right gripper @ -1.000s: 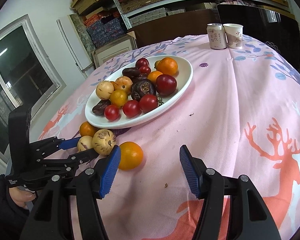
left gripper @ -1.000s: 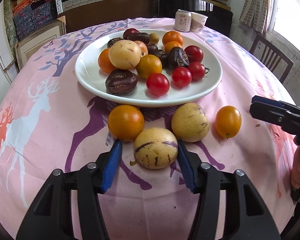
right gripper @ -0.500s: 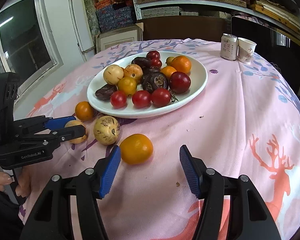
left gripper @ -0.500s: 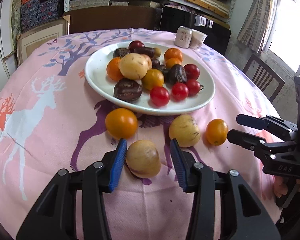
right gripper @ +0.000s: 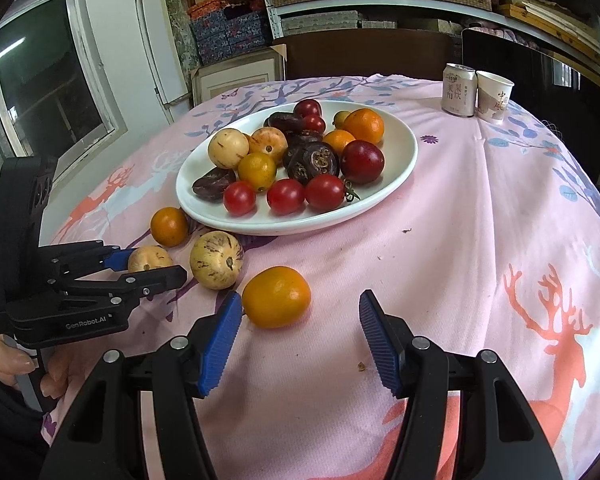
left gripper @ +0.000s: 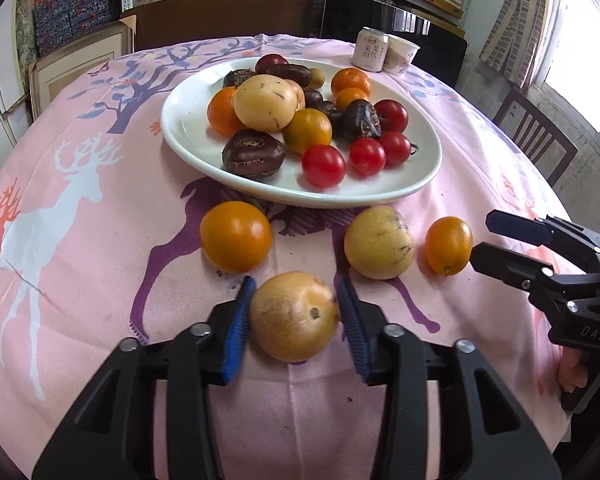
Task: Organize fruits
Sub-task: 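Grasp a pale yellow fruit with the left tool while the right tool grasps a yellow-orange fruit, then hold both fruits in the tools and lift them above the table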
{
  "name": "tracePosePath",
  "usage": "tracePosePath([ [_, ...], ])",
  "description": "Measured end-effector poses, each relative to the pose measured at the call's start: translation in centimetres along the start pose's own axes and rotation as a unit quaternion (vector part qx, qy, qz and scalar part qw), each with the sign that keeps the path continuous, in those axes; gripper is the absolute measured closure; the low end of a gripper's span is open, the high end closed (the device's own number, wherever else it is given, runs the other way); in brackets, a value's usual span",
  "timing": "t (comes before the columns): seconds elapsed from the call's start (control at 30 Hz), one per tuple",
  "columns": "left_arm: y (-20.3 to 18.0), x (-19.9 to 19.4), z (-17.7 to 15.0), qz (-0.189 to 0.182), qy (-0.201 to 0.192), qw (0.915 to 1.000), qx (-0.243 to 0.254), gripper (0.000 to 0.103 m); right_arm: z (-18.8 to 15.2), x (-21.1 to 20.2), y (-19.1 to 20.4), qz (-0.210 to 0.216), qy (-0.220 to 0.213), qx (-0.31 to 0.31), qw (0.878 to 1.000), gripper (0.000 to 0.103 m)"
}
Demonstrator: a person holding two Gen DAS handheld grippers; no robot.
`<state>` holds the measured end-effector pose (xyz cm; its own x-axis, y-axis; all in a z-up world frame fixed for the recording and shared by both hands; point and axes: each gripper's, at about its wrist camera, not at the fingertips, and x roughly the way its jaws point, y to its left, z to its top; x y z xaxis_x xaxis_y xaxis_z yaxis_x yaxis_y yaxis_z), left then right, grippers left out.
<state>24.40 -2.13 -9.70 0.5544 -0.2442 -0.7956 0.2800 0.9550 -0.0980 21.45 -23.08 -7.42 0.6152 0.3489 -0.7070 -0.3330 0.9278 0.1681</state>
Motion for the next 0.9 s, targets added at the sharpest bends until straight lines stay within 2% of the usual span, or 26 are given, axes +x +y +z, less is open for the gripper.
tracePosePath([
  [0.17, -1.1, -1.1, -1.0, 0.001, 0.003, 0.9995, 0.032, 0.065, -0.1, 0.3, 0.7, 0.002, 0.013, -0.016, 1.000, 0.041],
  [0.33, -0.3, -2.5, -1.6, -0.007, -0.020, 0.9997, 0.013, 0.065, -0.1, 0.9, 2.0, -0.003, 0.026, -0.045, 0.999, 0.041],
  [0.5, 0.3, -3.8, -1.9, -0.013, -0.044, 0.9989, -0.006, 0.065, 0.6, 2.1, 2.3, -0.031, 0.033, -0.045, 0.998, 0.042],
  [0.6, 0.4, -3.9, -2.0, -0.011, -0.043, 0.9990, -0.011, 0.065, 0.7, 3.3, 2.5, -0.026, 0.056, -0.042, 0.997, 0.059],
  [0.9, 0.6, -3.9, -2.3, -0.001, -0.039, 0.9991, -0.018, 0.065, 0.2, 1.8, 2.3, -0.013, 0.033, -0.029, 0.999, 0.060],
])
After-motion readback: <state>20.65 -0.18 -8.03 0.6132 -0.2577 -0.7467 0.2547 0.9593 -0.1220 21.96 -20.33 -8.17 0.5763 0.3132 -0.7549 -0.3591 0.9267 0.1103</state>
